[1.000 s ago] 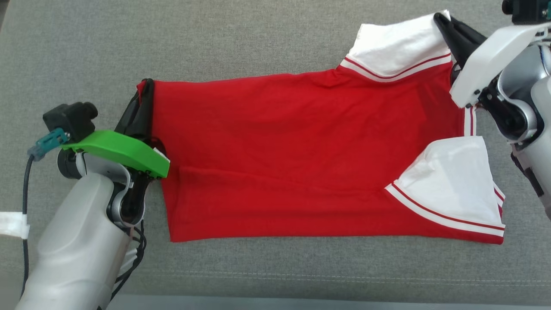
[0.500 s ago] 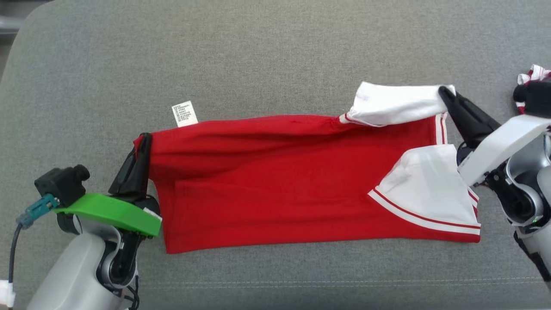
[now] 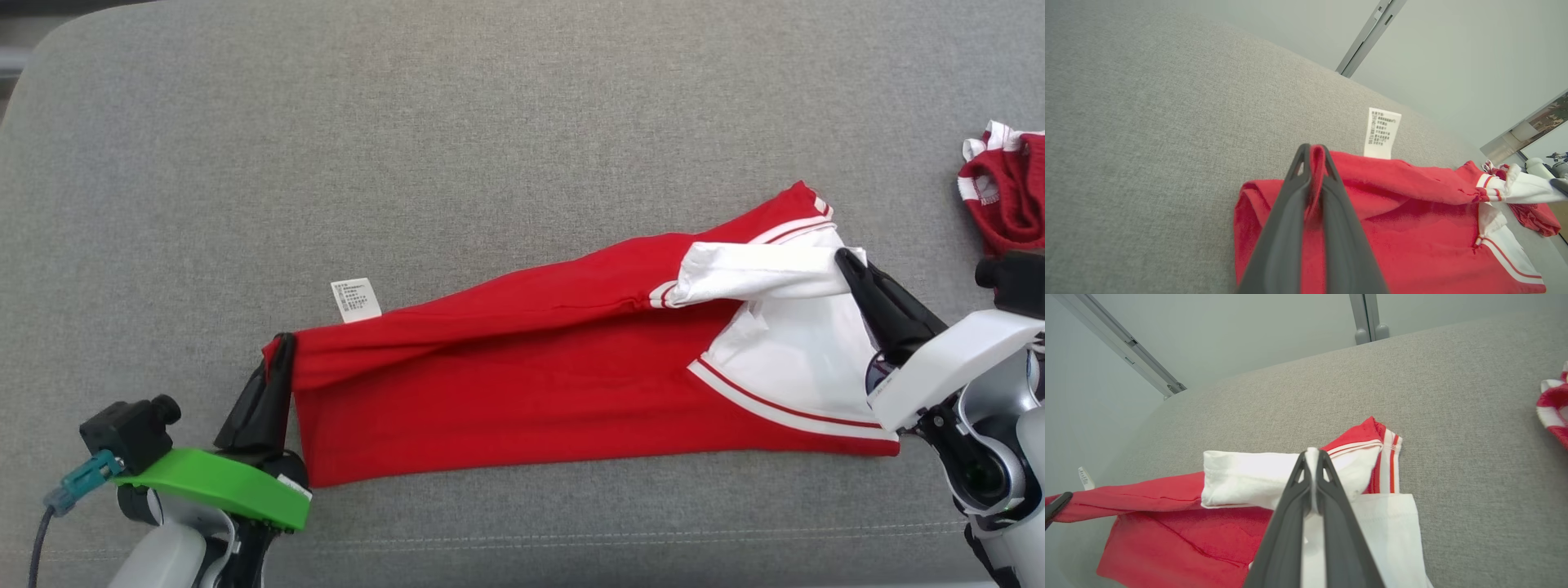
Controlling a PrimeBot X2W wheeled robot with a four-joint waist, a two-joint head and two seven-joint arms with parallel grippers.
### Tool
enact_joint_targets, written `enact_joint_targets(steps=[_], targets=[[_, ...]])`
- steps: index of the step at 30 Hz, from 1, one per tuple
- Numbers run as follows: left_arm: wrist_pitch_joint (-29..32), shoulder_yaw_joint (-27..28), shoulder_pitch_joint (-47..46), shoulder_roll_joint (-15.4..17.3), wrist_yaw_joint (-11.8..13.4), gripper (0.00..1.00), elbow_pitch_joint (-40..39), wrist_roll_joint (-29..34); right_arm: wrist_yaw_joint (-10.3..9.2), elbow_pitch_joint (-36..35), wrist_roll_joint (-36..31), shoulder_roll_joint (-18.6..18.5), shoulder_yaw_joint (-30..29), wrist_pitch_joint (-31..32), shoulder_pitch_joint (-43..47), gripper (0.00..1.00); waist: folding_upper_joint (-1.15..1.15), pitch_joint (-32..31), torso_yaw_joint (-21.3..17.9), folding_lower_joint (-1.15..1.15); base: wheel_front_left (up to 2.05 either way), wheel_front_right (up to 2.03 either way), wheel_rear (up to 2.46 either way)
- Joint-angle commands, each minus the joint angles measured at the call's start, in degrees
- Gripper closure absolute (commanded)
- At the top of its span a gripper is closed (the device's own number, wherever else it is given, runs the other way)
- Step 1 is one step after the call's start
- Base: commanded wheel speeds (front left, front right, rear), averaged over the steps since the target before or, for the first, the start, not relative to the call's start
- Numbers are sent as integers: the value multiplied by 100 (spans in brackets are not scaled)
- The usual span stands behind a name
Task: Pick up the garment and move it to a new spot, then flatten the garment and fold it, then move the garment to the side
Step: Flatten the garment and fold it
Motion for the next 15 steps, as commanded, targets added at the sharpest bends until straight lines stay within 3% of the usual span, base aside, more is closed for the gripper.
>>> enact_joint_targets(steps=[1, 5, 13, 14, 15], targets=[[-12, -6, 109, -3, -21, 100, 58, 62, 0, -27, -58, 17, -36, 21, 111, 100, 0, -1, -6, 0, 0, 0, 0], [-12, -106, 146, -39, -22, 73, 370, 293, 0, -13, -168, 121, -52, 38, 311, 100, 0, -12, -16, 0, 0, 0, 0], [-13, -157, 156, -215, -21, 58, 947, 519, 0, 52, -319, 264, 51, 34, 739, 100, 0, -106, -55, 0, 0, 0, 0], [-13, -162, 161, -231, -22, 52, 995, 529, 0, 74, -384, 259, 72, -5, 772, 100, 0, -122, -65, 0, 0, 0, 0], [-13, -162, 168, -239, -22, 29, 1045, 547, 0, 107, -455, 244, 109, -23, 804, 100, 0, -141, -73, 0, 0, 0, 0]])
